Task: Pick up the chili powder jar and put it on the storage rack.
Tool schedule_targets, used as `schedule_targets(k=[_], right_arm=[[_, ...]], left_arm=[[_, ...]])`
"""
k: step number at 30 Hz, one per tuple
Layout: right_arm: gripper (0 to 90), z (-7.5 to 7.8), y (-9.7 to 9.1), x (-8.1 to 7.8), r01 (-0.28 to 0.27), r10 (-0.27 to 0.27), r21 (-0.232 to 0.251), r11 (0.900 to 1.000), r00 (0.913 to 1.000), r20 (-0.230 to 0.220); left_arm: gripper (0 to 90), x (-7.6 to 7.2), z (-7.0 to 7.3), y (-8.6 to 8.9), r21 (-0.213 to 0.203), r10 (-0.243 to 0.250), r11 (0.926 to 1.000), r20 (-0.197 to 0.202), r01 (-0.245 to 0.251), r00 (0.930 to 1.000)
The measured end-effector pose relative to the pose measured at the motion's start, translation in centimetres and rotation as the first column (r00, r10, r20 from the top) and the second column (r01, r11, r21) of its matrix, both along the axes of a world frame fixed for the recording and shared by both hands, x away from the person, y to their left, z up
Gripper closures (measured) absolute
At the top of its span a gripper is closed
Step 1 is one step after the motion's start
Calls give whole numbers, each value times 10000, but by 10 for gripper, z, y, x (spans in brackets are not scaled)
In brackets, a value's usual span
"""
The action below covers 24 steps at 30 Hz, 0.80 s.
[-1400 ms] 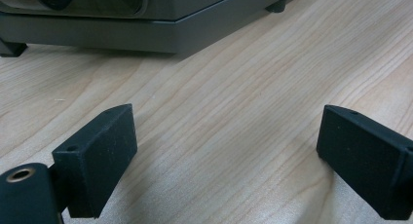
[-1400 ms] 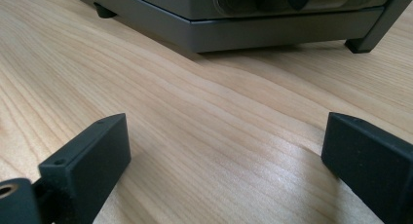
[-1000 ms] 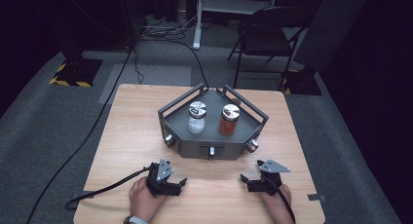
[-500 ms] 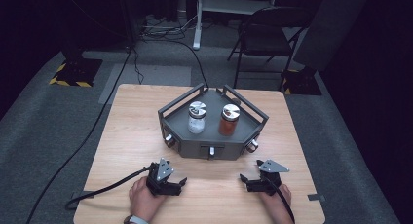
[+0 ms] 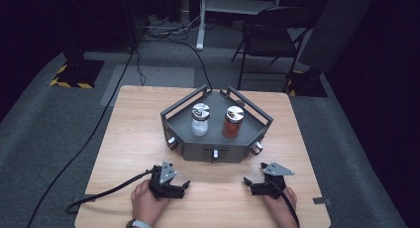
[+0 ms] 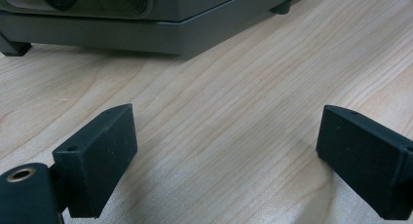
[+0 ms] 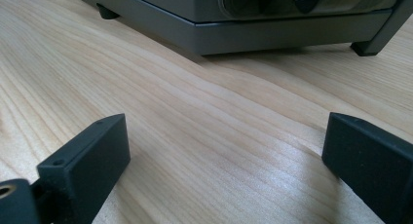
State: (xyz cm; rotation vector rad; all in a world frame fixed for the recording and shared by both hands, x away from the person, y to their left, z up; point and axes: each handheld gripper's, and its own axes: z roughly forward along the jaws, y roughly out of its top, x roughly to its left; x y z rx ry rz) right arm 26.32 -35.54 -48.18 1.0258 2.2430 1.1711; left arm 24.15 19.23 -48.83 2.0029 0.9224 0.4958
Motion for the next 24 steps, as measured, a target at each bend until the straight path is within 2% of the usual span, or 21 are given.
schedule_targets(k=[10,24], right_arm=[[32,0,4,7,141,-141,5,9999,9999,12],[32,0,5,6,201,-201,0,9998,9998,7]], left_arm=[[70,0,0,2,12,-125,9999,-6,125,9999],[71,1,0,2,-2,-140,9999,-8,140,9999]])
